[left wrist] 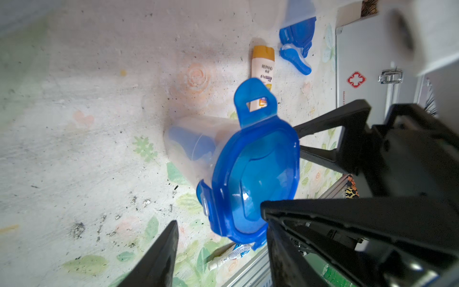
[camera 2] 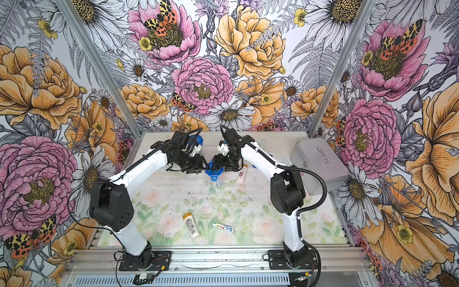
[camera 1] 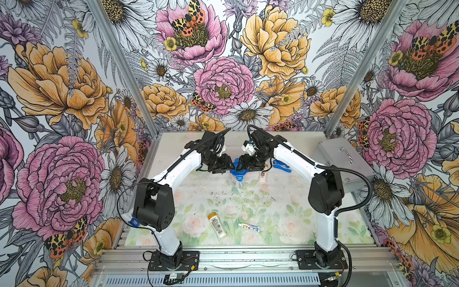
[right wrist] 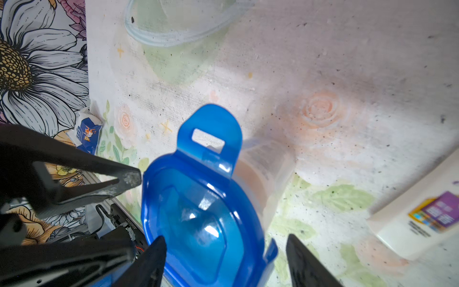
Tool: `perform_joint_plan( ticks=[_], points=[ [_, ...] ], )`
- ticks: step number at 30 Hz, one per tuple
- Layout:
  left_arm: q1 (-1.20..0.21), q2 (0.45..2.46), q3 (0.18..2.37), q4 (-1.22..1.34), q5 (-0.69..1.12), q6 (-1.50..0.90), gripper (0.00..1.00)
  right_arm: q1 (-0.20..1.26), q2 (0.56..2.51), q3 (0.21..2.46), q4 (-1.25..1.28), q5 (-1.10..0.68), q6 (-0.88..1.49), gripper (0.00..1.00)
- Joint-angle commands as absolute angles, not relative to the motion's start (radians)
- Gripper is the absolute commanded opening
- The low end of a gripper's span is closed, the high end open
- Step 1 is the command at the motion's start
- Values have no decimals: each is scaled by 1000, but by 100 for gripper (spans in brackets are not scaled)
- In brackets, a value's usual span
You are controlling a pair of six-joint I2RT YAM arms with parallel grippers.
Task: Pack away toiletry kits
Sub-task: Close the fastener on the container.
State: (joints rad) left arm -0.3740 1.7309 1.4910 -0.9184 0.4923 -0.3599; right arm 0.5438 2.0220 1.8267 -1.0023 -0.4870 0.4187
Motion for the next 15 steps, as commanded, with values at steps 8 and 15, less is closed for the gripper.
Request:
perform_joint_plan(
  ticks=[8,15],
  points=[
    [-337,1769,1617,-913,427,-361,34,549,1942,1849,-999,-461,384,75],
    [-352,1851,1681,-914,342,-379,15,548,1857,1730,-999,-416,417,72]
  ],
)
